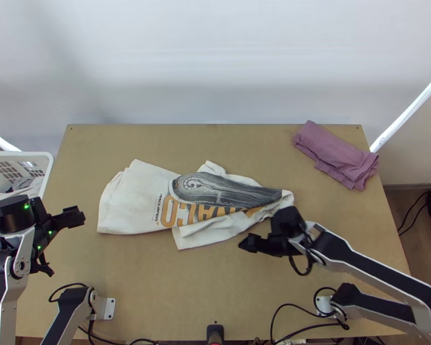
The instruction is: Fold the t-shirt
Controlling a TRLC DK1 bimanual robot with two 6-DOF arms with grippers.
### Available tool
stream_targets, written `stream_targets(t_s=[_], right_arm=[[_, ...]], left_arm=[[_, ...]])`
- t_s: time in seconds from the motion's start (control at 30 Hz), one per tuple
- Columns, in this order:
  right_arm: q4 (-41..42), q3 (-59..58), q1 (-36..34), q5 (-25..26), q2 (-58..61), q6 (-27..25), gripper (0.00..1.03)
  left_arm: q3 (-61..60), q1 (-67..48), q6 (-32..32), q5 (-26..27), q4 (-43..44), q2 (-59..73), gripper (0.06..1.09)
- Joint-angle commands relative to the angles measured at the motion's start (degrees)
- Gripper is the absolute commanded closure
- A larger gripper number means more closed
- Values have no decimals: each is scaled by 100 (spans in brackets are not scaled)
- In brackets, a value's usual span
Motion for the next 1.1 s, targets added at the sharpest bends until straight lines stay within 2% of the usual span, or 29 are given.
stream_targets(t_s=[0.0,0.03,0.13,0.17,0.57,0.77,0.87,1.0,1.07], right_arm=[[247,294,-61,-41,399,5,16],[282,338,-78,-41,496,-3,16],[449,382,-140,-32,689,-56,32],[563,382,-140,-32,724,-56,33],[1134,452,-298,29,1313,-320,35],[1776,311,-403,38,1348,-364,80],[1987,259,-447,29,1313,-346,86],[2418,118,-509,56,953,-399,87],[2514,83,-482,135,777,-496,100]], left_arm=[[-121,38,-76,18,55,9,10],[-121,38,-67,18,55,9,10],[-112,64,-67,18,55,-17,10],[-112,64,-67,18,46,-17,10],[-86,91,-32,18,90,62,10],[-148,108,-32,18,186,114,10],[-156,108,-32,18,239,158,10],[-156,108,-23,18,266,193,10],[-156,108,-5,18,283,220,10]])
